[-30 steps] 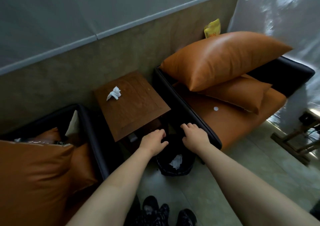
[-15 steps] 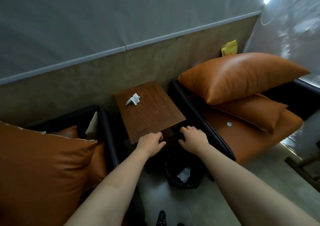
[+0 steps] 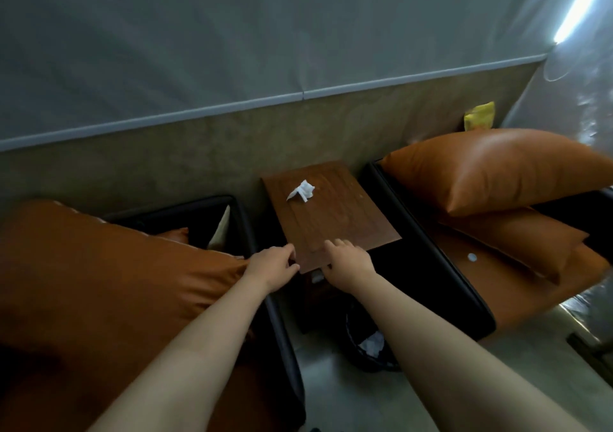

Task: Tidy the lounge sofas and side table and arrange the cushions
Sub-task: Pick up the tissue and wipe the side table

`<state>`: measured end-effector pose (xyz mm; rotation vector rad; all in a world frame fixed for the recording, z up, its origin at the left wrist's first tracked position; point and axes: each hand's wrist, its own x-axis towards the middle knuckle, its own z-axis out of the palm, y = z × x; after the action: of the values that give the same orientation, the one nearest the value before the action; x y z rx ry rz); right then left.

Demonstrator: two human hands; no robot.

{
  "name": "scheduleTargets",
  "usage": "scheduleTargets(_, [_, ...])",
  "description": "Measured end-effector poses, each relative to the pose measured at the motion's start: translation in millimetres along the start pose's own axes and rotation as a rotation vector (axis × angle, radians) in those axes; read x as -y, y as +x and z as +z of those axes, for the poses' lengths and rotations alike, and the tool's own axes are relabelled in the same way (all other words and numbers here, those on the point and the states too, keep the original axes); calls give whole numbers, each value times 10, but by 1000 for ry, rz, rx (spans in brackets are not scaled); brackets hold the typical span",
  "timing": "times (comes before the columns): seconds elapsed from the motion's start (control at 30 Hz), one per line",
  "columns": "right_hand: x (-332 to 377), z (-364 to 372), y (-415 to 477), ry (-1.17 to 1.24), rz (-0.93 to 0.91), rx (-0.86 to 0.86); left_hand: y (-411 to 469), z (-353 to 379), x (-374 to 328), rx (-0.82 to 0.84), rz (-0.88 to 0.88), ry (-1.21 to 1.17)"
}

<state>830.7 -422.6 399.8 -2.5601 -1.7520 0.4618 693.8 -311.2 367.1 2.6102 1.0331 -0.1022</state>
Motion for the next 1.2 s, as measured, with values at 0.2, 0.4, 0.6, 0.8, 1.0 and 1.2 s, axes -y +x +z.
scheduleTargets(0.2, [520, 99, 158, 60, -114, 50, -184, -174, 573, -77, -29, -44])
scheduleTargets(0.4, [624, 117, 280, 56, -177, 47, -204, -212, 744, -95, -78, -69])
scheduleTargets(0.6, [350, -19, 519, 80, -186, 21, 79, -210, 553, -75, -94, -56])
scheduleTargets(0.8, [-387, -190, 740, 38, -141, 15, 666, -197, 35, -46, -137, -51])
scheduleTargets(1.0, [-1560, -464, 918, 21, 13, 68, 1407, -85, -727, 7, -93, -71])
scheduleTargets(1.2, [-2084, -441, 1019, 75, 86, 125, 1858, 77, -1173, 108, 19, -20])
